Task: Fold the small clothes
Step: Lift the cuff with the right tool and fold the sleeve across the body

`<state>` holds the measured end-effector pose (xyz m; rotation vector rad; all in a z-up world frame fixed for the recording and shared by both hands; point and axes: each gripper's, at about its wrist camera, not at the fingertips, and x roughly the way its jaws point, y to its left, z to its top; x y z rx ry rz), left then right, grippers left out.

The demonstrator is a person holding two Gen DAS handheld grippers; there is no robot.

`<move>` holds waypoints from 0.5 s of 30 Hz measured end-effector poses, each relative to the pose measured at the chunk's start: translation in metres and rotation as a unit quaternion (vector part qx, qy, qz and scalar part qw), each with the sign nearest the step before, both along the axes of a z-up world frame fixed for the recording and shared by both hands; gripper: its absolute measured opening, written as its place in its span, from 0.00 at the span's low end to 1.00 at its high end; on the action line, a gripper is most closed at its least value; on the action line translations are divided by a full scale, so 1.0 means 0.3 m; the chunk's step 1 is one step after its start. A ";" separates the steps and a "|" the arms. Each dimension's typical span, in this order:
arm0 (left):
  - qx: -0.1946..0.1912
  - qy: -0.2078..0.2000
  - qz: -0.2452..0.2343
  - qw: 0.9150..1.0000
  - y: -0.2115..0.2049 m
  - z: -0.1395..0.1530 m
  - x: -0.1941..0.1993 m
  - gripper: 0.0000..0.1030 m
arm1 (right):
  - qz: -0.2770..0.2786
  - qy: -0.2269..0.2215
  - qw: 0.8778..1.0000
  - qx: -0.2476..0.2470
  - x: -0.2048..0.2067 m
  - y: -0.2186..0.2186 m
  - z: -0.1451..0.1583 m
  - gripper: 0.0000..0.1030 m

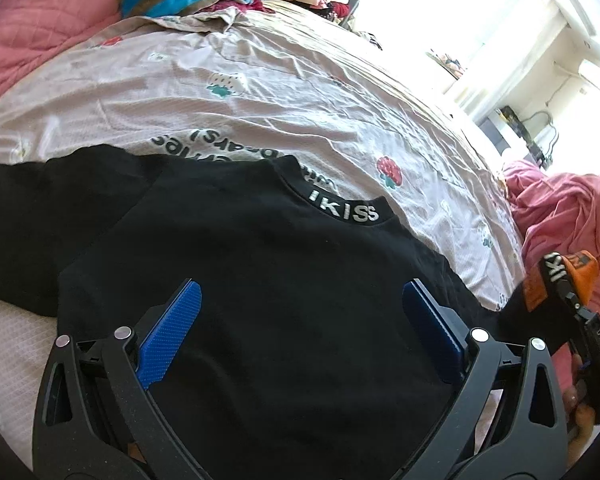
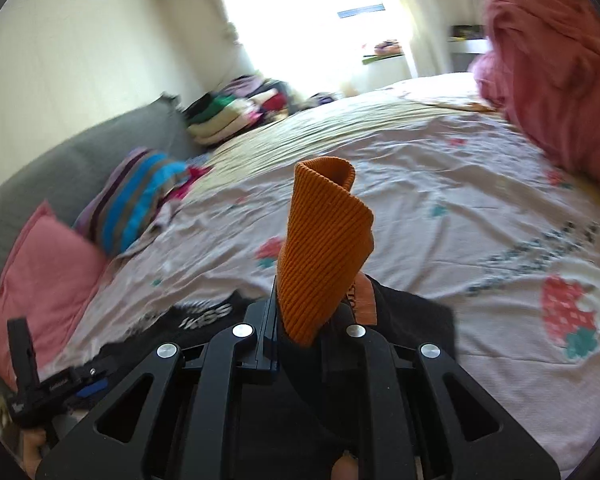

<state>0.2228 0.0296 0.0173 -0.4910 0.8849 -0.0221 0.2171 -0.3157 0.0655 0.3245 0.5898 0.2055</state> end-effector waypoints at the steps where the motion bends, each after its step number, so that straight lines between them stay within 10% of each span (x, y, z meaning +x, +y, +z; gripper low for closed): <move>1: -0.006 0.000 0.003 1.000 0.013 -0.002 -0.002 0.92 | 0.013 0.002 1.000 -0.006 0.006 0.037 0.000 0.12; 15: -0.088 0.003 0.024 0.996 0.155 -0.050 -0.034 0.92 | 0.128 0.050 0.988 -0.076 0.064 0.447 -0.142 0.12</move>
